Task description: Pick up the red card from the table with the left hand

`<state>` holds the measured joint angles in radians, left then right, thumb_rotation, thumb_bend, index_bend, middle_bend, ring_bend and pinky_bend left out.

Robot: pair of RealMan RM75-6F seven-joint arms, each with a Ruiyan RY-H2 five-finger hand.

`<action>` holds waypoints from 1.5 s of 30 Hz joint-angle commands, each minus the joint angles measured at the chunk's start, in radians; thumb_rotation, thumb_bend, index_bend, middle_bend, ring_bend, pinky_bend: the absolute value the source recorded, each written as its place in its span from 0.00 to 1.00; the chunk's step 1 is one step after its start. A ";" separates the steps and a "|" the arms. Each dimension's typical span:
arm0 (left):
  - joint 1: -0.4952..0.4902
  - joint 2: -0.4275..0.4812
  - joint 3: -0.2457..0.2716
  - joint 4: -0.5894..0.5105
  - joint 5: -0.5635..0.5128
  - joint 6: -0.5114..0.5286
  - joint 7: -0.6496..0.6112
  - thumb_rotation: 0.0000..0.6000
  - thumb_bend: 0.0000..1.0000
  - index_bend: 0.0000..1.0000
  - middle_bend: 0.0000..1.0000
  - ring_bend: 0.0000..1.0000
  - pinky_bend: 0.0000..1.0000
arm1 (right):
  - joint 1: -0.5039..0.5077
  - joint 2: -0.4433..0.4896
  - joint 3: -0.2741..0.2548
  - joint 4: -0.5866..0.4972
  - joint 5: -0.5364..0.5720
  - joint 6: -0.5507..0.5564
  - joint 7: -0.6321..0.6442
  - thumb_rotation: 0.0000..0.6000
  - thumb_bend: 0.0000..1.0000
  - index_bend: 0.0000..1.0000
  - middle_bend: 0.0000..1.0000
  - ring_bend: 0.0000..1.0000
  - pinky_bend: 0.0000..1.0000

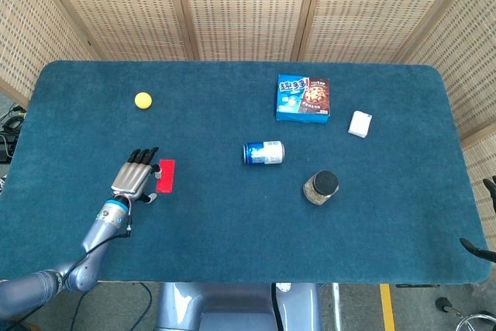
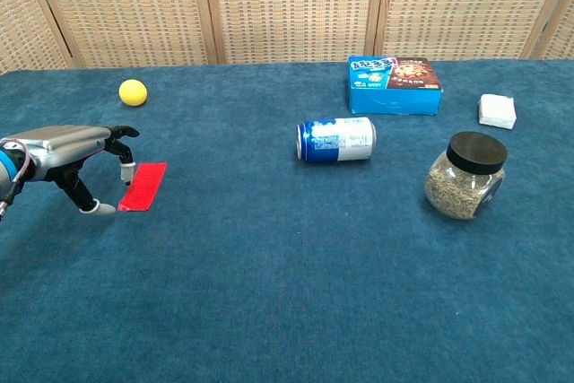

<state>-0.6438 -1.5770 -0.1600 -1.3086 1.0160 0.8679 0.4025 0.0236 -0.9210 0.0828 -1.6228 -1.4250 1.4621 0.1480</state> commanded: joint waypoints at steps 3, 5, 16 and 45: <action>-0.006 -0.012 0.006 0.019 -0.002 -0.007 -0.011 1.00 0.28 0.45 0.00 0.00 0.00 | 0.000 0.000 0.000 0.000 0.001 -0.002 -0.001 1.00 0.00 0.03 0.00 0.00 0.00; -0.009 -0.017 0.007 0.026 -0.002 -0.006 -0.012 1.00 0.28 0.45 0.00 0.00 0.00 | 0.000 0.000 0.000 0.000 0.001 -0.002 0.000 1.00 0.00 0.03 0.00 0.00 0.00; -0.030 -0.058 0.013 0.074 -0.024 -0.010 0.005 1.00 0.28 0.46 0.00 0.00 0.00 | 0.001 0.000 0.001 0.003 0.003 -0.005 0.004 1.00 0.00 0.03 0.00 0.00 0.00; -0.049 -0.063 0.017 0.074 -0.065 -0.002 0.037 1.00 0.53 0.54 0.00 0.00 0.00 | 0.003 0.004 -0.003 0.001 0.000 -0.015 0.014 1.00 0.00 0.06 0.00 0.00 0.00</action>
<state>-0.6910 -1.6408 -0.1456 -1.2322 0.9588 0.8686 0.4302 0.0269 -0.9169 0.0802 -1.6215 -1.4252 1.4474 0.1617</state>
